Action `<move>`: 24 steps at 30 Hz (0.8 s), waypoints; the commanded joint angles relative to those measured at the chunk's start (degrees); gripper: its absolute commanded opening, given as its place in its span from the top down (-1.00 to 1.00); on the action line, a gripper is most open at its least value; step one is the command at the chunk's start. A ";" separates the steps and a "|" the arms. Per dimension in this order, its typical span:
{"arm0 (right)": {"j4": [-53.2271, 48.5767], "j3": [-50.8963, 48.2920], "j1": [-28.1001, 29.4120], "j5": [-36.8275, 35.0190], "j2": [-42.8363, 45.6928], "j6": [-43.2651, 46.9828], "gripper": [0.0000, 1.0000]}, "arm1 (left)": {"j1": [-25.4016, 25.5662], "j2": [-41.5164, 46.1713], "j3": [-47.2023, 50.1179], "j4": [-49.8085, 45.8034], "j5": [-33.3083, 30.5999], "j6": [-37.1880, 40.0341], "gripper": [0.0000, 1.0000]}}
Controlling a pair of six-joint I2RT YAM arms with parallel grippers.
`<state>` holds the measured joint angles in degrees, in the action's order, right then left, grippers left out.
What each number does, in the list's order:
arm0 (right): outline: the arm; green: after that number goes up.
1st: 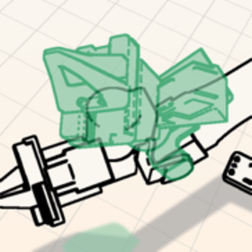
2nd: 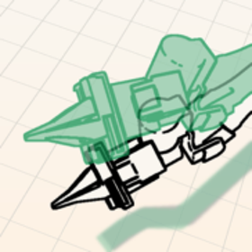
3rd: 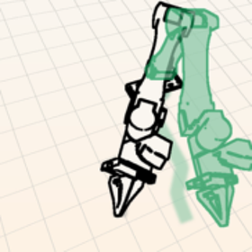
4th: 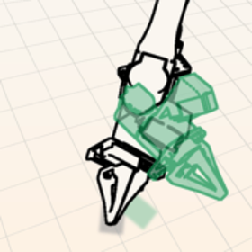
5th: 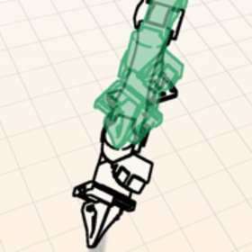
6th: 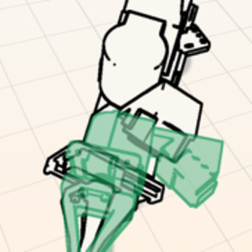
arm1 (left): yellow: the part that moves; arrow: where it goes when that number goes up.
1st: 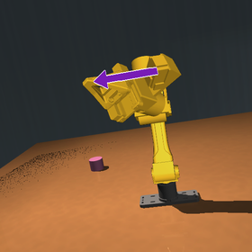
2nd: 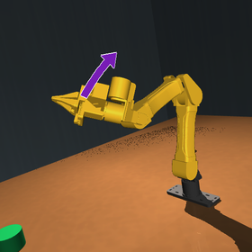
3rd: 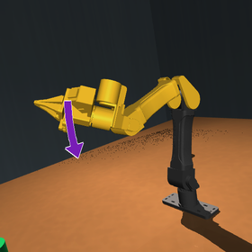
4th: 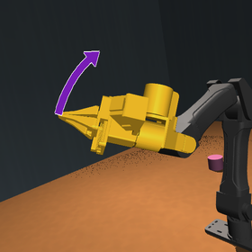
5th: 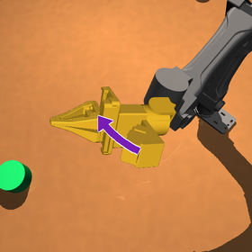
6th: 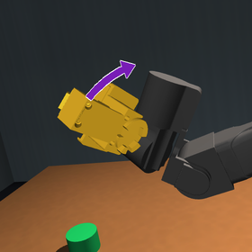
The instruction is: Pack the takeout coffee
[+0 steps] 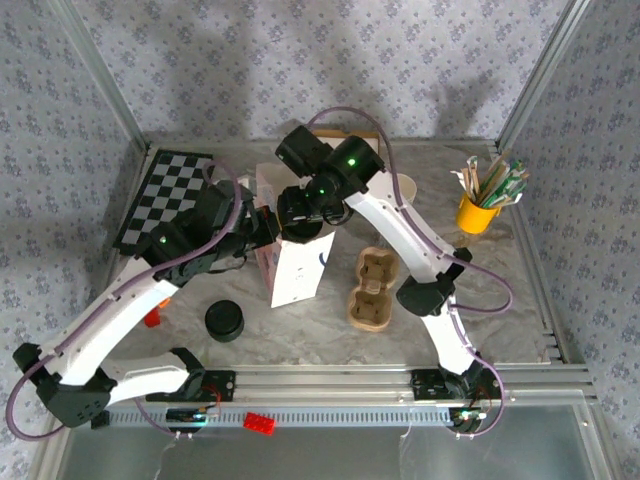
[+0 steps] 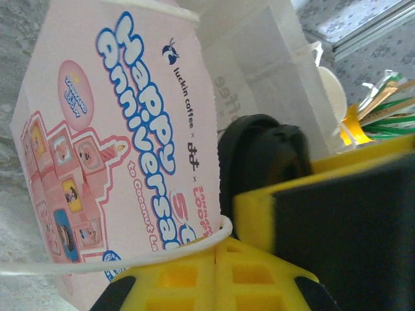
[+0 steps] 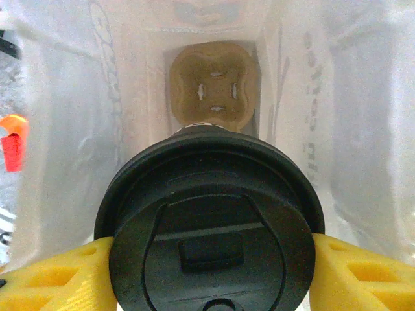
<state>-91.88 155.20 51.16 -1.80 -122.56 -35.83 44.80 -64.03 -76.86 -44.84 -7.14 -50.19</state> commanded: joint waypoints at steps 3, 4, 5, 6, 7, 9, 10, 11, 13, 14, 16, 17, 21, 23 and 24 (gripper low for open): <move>-8.08 0.85 0.25 -3.01 -0.20 -0.73 -0.33 | 0.39 2.30 0.73 -0.07 -1.83 -0.87 0.92; -7.93 0.81 0.29 -3.07 -0.11 -0.73 -0.33 | 0.34 2.42 0.98 0.13 -1.64 -0.96 0.92; -7.75 0.81 0.26 -3.14 -0.21 -0.72 -0.34 | 0.31 2.52 1.18 0.59 -0.93 -1.41 0.92; -7.75 0.79 0.17 -3.12 -0.49 -0.73 -0.34 | 0.39 2.55 1.42 1.17 -0.11 -1.76 0.92; -7.92 0.81 0.09 -3.05 -0.85 -0.73 -0.34 | 0.41 2.68 1.74 1.81 0.64 -2.35 0.92; -7.88 0.79 0.34 -2.90 -1.59 -0.73 -0.33 | 0.67 3.14 2.90 3.86 1.37 -3.62 0.92; -7.67 0.79 0.50 -2.81 -1.88 -0.73 -0.34 | 0.65 3.34 3.57 5.00 2.08 -4.29 0.92; -7.58 0.77 0.73 -2.72 -2.20 -0.68 -0.33 | 0.65 3.39 3.87 5.42 2.19 -4.77 0.92; -7.44 0.80 1.04 -2.26 -2.82 -0.71 -0.34 | 0.74 3.47 3.90 5.47 2.18 -5.40 0.92; -7.59 0.72 1.18 -2.33 -3.15 -0.73 -0.34 | 0.74 3.76 4.06 5.46 1.92 -5.44 0.93; -8.16 0.72 1.31 -2.29 -3.77 -0.73 -0.33 | 0.73 4.55 4.43 5.15 0.74 -5.45 0.92; -8.39 0.67 1.39 -2.32 -3.99 -0.66 -0.34 | 0.77 4.93 4.61 4.79 0.00 -5.44 0.91; -7.92 0.36 1.79 -1.42 -4.33 -0.70 -0.34 | 0.66 5.58 4.88 3.88 -0.97 -5.19 0.72; -8.11 0.37 2.17 -1.04 -4.69 -0.74 -0.34 | 0.51 5.91 4.74 3.17 -1.28 -4.94 0.65; -8.53 0.33 2.28 -0.78 -4.87 -0.66 -0.34 | 0.40 6.25 4.55 2.91 -1.59 -4.75 0.63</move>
<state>-91.88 155.17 52.71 -3.25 -126.06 -35.81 45.12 -58.96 -71.81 -41.15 -7.66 -55.18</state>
